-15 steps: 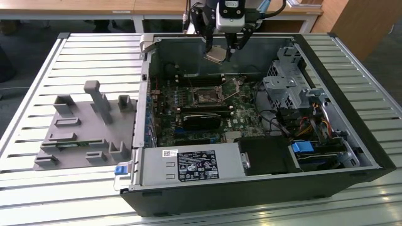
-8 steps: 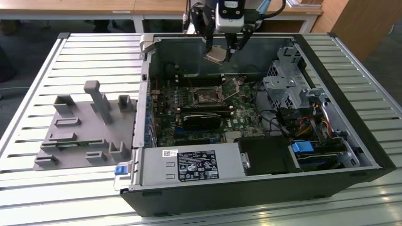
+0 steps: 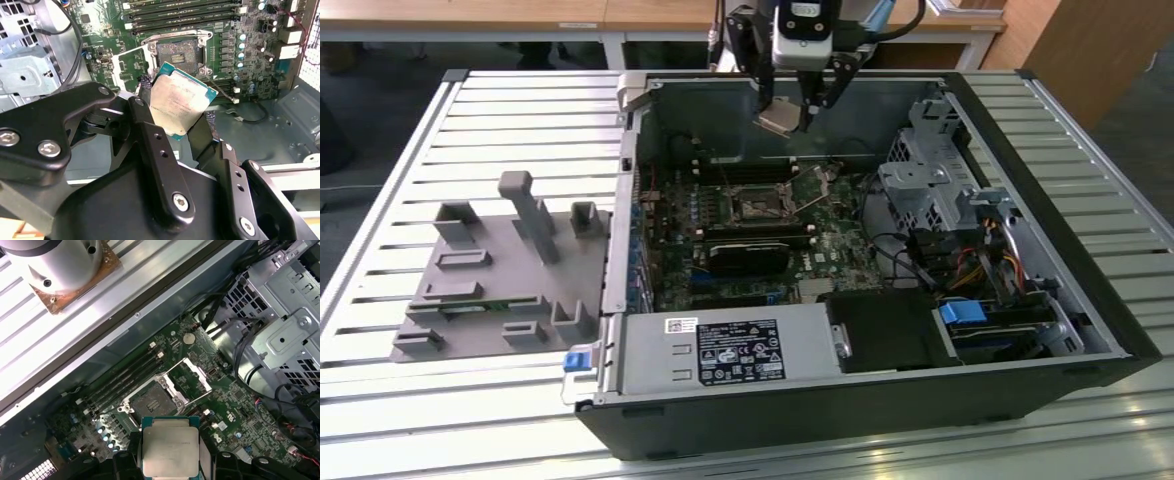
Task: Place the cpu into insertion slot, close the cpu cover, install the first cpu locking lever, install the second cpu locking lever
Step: 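Place the cpu into insertion slot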
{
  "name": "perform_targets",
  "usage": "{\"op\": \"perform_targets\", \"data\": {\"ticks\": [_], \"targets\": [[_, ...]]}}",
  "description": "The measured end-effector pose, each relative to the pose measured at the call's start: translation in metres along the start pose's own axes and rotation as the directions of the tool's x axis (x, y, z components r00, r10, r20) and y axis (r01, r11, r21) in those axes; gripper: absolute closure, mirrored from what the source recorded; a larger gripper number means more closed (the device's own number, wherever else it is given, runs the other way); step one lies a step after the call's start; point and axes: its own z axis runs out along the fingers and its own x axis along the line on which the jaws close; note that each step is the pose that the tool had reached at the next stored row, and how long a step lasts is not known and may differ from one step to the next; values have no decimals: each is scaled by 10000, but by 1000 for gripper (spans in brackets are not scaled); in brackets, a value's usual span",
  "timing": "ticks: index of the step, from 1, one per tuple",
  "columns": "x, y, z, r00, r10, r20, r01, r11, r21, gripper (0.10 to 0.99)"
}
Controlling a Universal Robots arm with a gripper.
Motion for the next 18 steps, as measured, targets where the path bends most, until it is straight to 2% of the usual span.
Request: {"op": "perform_targets", "data": {"ticks": [6, 18], "targets": [[0, 0, 3, 9980, 626, 56, -626, 9980, -13, 545], [0, 0, 7, 9875, 1567, 138, -1567, 9876, -40, 545]]}}
